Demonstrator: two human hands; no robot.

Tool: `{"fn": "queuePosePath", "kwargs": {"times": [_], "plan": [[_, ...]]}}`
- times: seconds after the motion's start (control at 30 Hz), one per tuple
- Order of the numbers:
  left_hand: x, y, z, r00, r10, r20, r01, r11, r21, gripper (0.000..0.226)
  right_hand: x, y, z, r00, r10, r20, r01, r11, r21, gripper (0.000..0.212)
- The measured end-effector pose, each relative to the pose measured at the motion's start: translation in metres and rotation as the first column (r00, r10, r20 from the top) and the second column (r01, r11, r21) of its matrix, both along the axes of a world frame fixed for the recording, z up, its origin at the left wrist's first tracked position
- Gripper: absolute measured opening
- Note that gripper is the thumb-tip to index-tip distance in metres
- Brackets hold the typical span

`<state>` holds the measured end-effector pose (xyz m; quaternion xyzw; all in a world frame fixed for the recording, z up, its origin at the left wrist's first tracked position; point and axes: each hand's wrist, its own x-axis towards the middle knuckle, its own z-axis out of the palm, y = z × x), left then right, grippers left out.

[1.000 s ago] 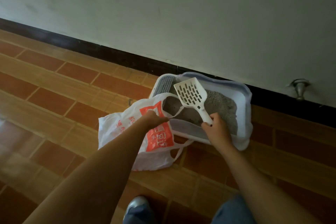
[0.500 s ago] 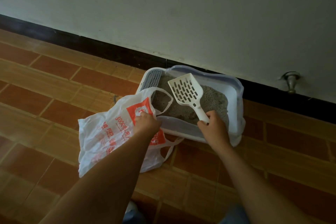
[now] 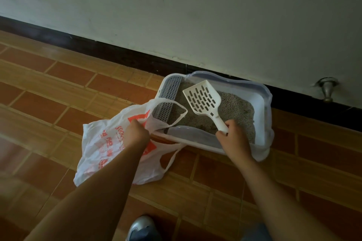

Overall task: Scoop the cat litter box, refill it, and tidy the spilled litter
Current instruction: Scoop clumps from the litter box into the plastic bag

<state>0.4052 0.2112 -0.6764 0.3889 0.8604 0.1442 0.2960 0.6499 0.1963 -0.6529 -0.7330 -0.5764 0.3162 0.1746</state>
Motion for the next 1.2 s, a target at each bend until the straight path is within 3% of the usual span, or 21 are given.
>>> {"fn": "queuePosePath", "kwargs": {"times": [0.27,0.37,0.6,0.87,1.2], "plan": [[-0.014,0.014,0.016,0.996,0.048,-0.077,-0.037,0.989,0.143,0.040,0.010,0.009,0.003,0.999,0.025,0.043,-0.026,0.999,0.036,0.025],[-0.010,0.022,0.020,0.993,0.018,-0.118,0.005,0.981,0.196,0.038,0.016,0.014,0.004,0.998,0.028,0.061,-0.032,0.998,0.049,0.024],[0.007,0.031,0.027,0.997,-0.004,-0.072,0.020,0.975,0.220,0.043,0.036,0.024,0.003,0.965,0.058,0.257,-0.059,0.998,-0.005,0.026],[0.021,0.038,0.013,0.993,-0.075,-0.088,0.089,0.983,0.159,0.045,0.056,0.030,0.012,0.753,0.146,0.641,-0.075,0.988,-0.137,0.022],[0.027,0.047,0.000,0.995,-0.066,-0.070,0.076,0.985,0.154,0.043,0.061,0.038,0.019,0.569,0.276,0.775,-0.086,0.957,-0.277,0.023]]}}
